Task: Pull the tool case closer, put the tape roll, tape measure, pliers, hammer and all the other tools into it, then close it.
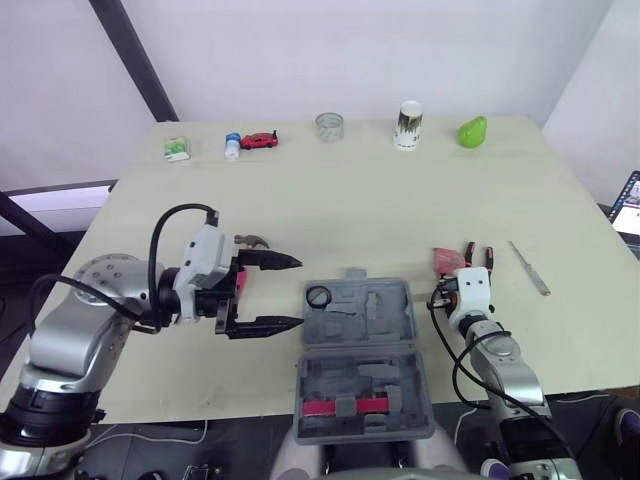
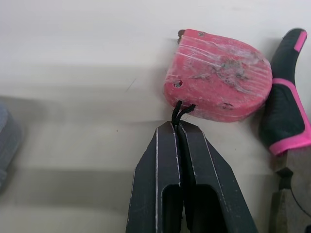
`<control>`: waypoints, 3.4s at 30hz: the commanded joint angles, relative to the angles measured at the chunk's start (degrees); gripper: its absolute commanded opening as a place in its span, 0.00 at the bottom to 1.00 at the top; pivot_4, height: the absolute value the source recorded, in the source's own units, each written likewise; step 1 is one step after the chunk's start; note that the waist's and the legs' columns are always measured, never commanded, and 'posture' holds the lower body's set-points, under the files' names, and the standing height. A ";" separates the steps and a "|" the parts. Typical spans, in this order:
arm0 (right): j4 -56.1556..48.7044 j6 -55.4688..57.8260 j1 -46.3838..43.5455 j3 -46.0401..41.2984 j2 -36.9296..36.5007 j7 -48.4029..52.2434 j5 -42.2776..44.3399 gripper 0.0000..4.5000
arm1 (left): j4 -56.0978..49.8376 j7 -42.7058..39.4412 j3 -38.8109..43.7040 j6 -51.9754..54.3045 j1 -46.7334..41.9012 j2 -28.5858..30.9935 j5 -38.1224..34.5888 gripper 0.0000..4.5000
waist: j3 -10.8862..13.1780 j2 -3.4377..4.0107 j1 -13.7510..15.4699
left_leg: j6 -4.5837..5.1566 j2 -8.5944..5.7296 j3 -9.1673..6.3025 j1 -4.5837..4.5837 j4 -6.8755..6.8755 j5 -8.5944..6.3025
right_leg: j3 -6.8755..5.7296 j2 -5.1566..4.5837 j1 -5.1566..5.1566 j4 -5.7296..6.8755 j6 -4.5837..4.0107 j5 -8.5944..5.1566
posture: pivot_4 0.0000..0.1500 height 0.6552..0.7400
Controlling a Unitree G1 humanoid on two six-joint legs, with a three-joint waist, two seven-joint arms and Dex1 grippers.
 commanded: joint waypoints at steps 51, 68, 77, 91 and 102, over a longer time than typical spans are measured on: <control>-29.77 -4.28 39.09 1.05 -20.84 28.35 9.91 0.13 | -5.45 -6.52 -0.98 -1.21 1.32 0.80 -3.22 1.00 | 0.10 -0.13 0.61 | 0.01 0.03 0.02 -0.01 0.02 0.00 | 0.01 0.01 0.02 -0.05 -0.17 -0.14 | 1.00 1.00; -30.21 -8.62 42.69 -8.22 -30.10 40.12 16.82 0.99 | -3.81 -6.97 -0.99 -3.82 2.09 0.58 -2.20 1.00 | 0.09 -0.15 0.78 | 0.01 0.02 0.02 0.01 0.04 0.00 | 0.00 0.01 0.05 -0.05 -0.16 -0.13 | 1.00 1.00; -16.87 -19.54 27.50 -10.50 -37.56 54.67 17.98 0.99 | -3.53 -6.79 -1.06 -5.01 2.29 0.25 -2.01 1.00 | 0.16 -0.26 0.38 | 0.01 0.01 0.08 0.14 0.07 0.00 | 0.07 0.04 0.14 -0.04 -0.14 -0.12 | 1.00 1.00; 8.94 -30.23 -6.19 8.18 -37.74 76.01 8.87 0.99 | -7.12 -4.50 3.44 -4.39 8.47 0.88 -3.66 1.00 | 0.33 -0.25 0.37 | 0.01 0.02 0.05 0.11 0.13 0.00 | 0.02 0.02 0.14 -0.02 0.02 0.01 | 1.00 1.00; 25.97 -43.53 -17.37 15.88 -33.85 77.55 -0.32 0.99 | -9.42 -2.79 6.36 -3.91 11.96 1.05 -4.03 1.00 | 0.42 -0.15 0.47 | 0.00 0.01 0.06 0.12 0.13 0.01 | 0.01 -0.04 0.14 0.00 0.01 0.01 | 1.00 1.00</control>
